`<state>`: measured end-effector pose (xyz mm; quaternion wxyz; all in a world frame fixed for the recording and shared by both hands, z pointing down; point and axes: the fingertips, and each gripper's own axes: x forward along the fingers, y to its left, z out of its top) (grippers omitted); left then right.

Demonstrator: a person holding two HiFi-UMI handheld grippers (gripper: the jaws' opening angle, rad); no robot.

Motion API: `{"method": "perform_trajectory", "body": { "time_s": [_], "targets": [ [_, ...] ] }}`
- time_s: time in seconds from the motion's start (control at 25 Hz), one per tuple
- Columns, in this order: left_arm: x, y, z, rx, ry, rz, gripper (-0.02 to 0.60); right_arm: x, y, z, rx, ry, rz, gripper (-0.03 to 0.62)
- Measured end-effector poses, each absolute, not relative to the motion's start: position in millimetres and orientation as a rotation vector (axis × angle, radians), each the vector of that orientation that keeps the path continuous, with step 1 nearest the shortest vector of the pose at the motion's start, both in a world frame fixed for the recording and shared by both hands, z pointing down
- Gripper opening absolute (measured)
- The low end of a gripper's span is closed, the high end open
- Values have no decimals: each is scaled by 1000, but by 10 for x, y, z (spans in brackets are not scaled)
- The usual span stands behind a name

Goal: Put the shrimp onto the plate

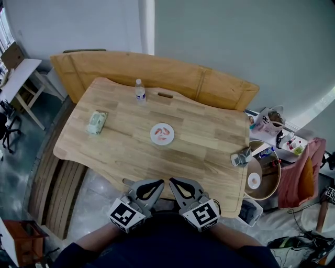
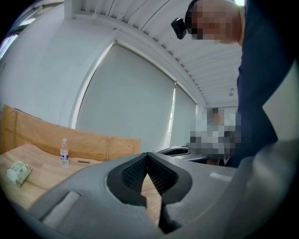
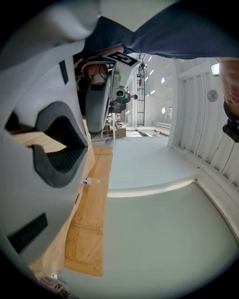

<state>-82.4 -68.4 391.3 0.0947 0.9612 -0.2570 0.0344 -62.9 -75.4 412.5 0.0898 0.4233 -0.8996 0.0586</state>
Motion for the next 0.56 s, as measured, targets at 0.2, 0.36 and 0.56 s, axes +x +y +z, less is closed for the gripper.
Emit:
{"method": "perform_trajectory", "body": {
  "time_s": [0.2,0.36,0.56],
  "targets": [
    [-856,-689,3917,2853,-774,94,6,-644,-748,4149,1257,-2672,185,9],
    [-853,-688,3922,2841,-777,99,6,-647,-750,4154,1245,-2679,176,9],
    [-865,-651,3930,2842,-777,94,6,-653,-717,4150,1261,-2671,192,9]
  ]
}}
